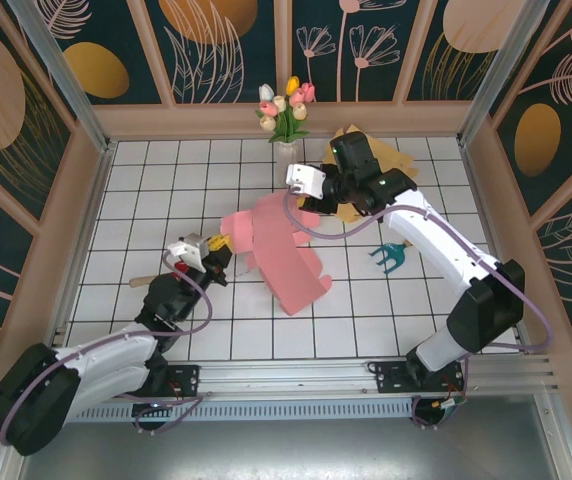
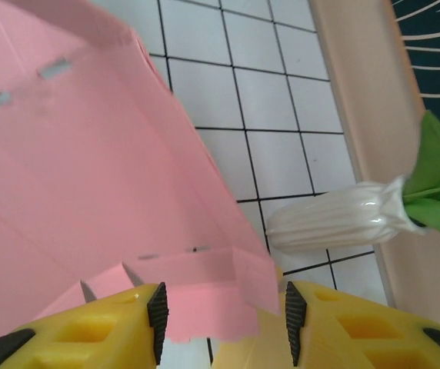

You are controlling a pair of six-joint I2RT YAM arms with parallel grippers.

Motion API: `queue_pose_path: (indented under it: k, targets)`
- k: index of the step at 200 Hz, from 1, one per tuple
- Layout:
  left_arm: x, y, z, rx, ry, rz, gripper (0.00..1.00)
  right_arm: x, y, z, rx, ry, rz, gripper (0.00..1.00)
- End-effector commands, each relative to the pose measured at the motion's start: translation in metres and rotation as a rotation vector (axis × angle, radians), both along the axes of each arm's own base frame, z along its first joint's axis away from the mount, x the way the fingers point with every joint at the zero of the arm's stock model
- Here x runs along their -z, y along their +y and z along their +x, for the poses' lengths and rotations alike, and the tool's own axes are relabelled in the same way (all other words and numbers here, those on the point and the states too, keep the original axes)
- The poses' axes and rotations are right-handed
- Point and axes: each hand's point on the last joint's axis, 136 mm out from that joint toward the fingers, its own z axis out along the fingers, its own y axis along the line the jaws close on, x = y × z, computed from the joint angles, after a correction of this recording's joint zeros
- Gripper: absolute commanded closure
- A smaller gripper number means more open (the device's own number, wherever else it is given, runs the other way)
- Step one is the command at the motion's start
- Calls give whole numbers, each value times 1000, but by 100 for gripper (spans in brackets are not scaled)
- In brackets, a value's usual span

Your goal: Fold the paper box

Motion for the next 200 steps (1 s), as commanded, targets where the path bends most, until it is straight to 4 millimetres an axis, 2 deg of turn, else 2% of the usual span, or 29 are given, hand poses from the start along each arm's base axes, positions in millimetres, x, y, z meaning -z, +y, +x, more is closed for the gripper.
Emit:
queue_pose_path:
  k: [1, 41, 56, 74, 121, 157, 165, 200]
  targets:
    - [-18, 0, -17, 46, -107, -9, 100, 0, -2, -6, -95, -19, -66, 54]
    - [-19, -3, -27, 90, -145, 1, 100, -2, 12, 3, -148, -49, -50, 55]
    - [-18, -4, -30, 106, -157, 6, 100, -1, 17, 4, -172, -46, -38, 59]
    - [-16, -6, -32, 120, -162, 12, 100, 7, 20, 5, -180, -22, -36, 63]
    - [-15, -8, -34, 136, -168, 19, 100, 32, 22, 8, -194, 34, -33, 63]
    - [-16, -6, -34, 126, -170, 16, 100, 41, 24, 3, -215, 69, -24, 63]
    - [-16, -7, -34, 127, -169, 16, 100, 41, 14, 10, -190, 75, -19, 63]
    - [-15, -6, -32, 114, -161, 17, 100, 37, 0, 11, -172, 64, -5, 60]
